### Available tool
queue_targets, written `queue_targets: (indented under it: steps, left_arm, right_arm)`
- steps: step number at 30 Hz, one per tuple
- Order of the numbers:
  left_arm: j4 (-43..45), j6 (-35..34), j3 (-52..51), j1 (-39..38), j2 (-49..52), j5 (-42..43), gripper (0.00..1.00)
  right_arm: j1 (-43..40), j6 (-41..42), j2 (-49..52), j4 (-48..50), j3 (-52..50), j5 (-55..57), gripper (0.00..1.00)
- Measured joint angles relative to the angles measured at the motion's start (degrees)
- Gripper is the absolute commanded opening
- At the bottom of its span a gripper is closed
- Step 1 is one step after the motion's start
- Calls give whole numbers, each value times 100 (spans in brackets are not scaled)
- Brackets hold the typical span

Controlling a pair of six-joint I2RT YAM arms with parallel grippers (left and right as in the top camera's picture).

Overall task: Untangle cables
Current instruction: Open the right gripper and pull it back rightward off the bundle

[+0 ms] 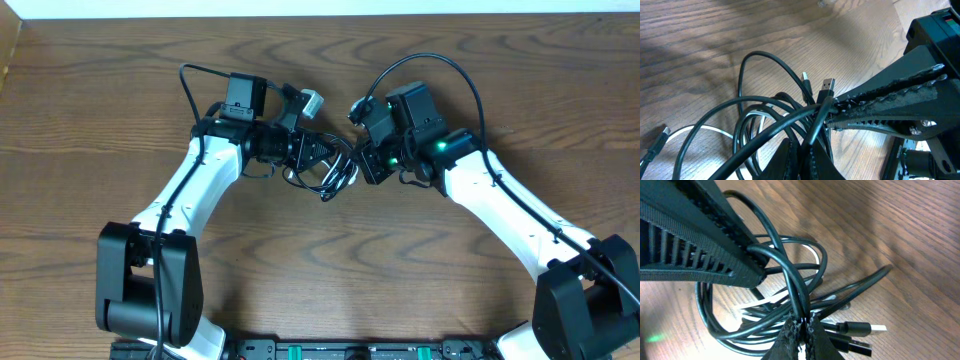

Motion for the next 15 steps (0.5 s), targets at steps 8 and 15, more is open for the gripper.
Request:
queue_targets:
  steps: [8,15]
  left_arm:
    - [122,-293,0,-17,0,-262,7]
    - [170,-476,0,-83,0,-363,7]
  right_arm:
    - [-417,0,48,0,0,-1143,1]
    - [-990,-90,66,-157,0,-2446,1]
